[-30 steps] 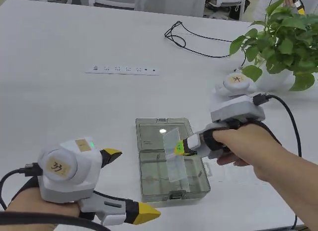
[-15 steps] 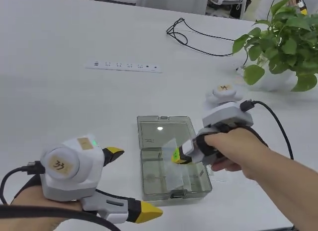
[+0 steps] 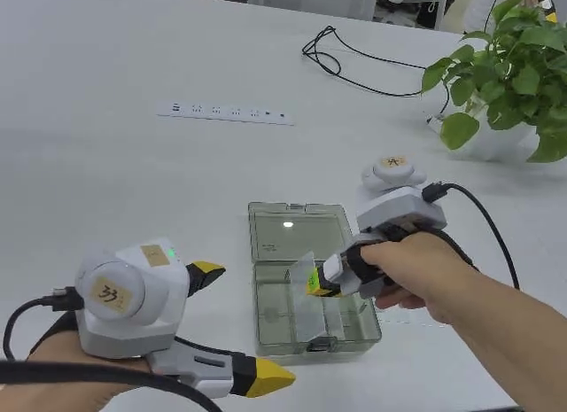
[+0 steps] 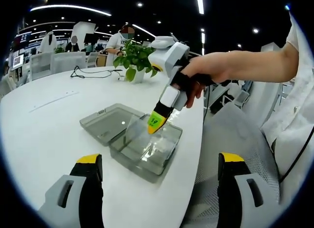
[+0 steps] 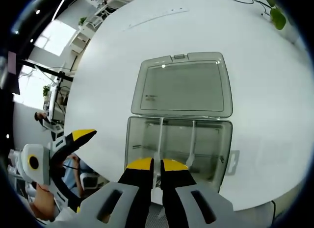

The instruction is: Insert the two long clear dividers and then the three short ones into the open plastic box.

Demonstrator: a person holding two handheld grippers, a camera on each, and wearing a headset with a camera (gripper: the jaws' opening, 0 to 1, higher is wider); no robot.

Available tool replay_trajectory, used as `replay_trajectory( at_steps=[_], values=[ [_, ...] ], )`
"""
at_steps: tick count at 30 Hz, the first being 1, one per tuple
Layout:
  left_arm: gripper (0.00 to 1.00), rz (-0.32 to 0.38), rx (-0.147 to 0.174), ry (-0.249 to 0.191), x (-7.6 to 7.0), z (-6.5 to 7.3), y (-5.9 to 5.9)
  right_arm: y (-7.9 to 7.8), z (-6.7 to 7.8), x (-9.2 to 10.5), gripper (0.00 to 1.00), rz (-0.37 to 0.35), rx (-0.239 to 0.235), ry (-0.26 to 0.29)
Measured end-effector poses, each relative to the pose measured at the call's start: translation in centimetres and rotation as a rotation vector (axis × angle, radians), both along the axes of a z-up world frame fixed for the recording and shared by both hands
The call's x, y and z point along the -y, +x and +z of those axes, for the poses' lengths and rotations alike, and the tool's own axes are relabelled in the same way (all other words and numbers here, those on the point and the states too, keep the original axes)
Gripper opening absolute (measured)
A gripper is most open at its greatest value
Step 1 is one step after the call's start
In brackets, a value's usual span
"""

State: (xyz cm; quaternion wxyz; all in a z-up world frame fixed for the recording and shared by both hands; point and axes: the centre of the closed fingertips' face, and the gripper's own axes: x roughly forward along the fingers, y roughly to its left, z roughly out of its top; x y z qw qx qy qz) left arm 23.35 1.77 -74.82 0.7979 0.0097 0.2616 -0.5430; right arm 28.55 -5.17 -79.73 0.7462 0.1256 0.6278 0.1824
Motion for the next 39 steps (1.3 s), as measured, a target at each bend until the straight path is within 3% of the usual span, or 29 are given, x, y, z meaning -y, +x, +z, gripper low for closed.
replay_trajectory(
  at_steps=[14, 26, 39],
  values=[
    [0.99, 0.005, -0.010, -0.007, 0.1, 0.0, 0.0, -0.4, 0.0, -0.5, 0.07, 0.042, 0.041, -0.052],
    [0.98, 0.007, -0.017, -0.007, 0.1, -0.2, -0.2, -1.0, 0.2, -1.1, 0.07, 0.142, 0.103, -0.140],
    [0.98, 0.003, -0.017, -0.007, 0.0, -0.4, -0.2, -0.7, -0.4, -1.7, 0.07, 0.228, 0.142, -0.190]
  ],
)
